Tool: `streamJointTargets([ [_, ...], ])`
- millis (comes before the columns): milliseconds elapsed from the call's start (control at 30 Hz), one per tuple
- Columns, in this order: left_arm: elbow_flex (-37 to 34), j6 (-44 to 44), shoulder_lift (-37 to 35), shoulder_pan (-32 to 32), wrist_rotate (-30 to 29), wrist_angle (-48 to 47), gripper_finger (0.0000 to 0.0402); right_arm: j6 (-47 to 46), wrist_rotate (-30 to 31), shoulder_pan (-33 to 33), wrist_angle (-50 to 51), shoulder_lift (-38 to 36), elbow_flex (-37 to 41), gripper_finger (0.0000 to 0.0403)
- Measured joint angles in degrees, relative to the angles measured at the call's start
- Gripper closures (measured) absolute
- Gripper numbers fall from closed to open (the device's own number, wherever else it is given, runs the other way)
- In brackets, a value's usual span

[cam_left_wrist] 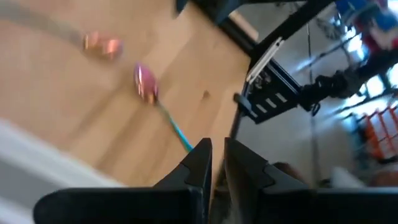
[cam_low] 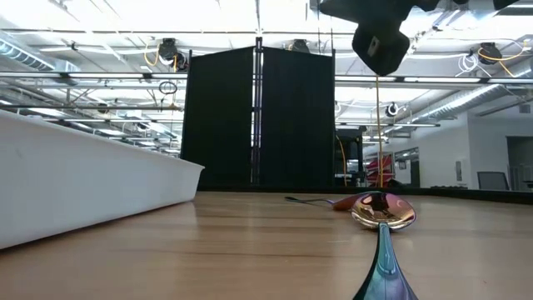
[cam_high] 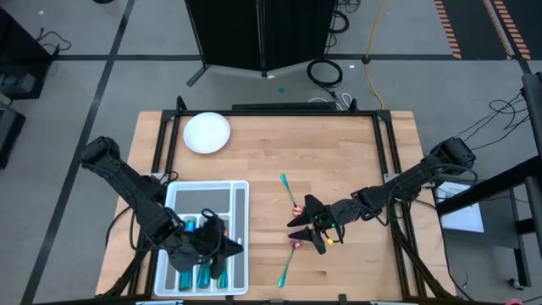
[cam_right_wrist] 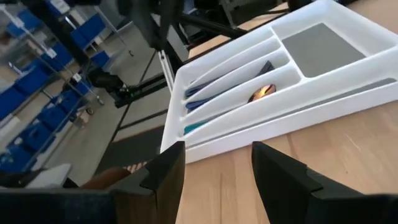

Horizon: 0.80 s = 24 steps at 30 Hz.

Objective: Sort silverware
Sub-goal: Put the iridescent blue spoon in the silverware tray

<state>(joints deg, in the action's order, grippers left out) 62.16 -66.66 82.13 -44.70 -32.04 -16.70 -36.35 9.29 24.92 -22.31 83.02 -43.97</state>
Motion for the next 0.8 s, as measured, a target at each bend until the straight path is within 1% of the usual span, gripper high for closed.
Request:
streamJointTargets([
  [133, 2.31, 17.05, 0.0, 0.78, -2.51, 0.53, 0.0357, -2.26, -1.23, -1.08, 0.02, 0.0, 0.0, 0.0229],
  [267, 2.22, 32.47, 0.04, 0.91, -4.52, 3.58, 0.0357, -0.53, -6.54, -1.0, 0.88, 0.58, -0.4, 0.0229],
  [367, 2.22, 41.74, 0.66, 0.95, -5.4, 7.47, 0.0357, 2.88, -8.34, 0.47, 2.91, 0.89, -2.34, 0.0229],
  [467, 2.18, 50.38, 1.66, 0.85, -5.41, 12.6, 0.0357, 10.33, -9.47, 2.06, 6.35, 1.33, -5.87, 0.0229],
  [567, 2.2, 55.92, 2.55, 0.8, -5.34, 16.29, 0.0357, 19.37, -9.67, 3.31, 10.35, 3.08, -10.27, 0.0229],
  [633, 2.18, 57.19, 3.28, 0.93, -4.8, 17.13, 0.0357, 24.53, -9.65, 3.95, 15.27, 4.41, -12.96, 0.0229],
  [700, 2.16, 58.49, 3.6, 0.97, -4.57, 17.02, 0.0357, 28.09, -9.7, 4.14, 17.85, 6.84, -16.16, 0.0229],
  [800, 2.18, 58.39, 4.11, 1.02, -4.49, 16.72, 0.0357, 31.05, -10.47, 3.91, 24.72, 11.13, -20.64, 0.0229],
])
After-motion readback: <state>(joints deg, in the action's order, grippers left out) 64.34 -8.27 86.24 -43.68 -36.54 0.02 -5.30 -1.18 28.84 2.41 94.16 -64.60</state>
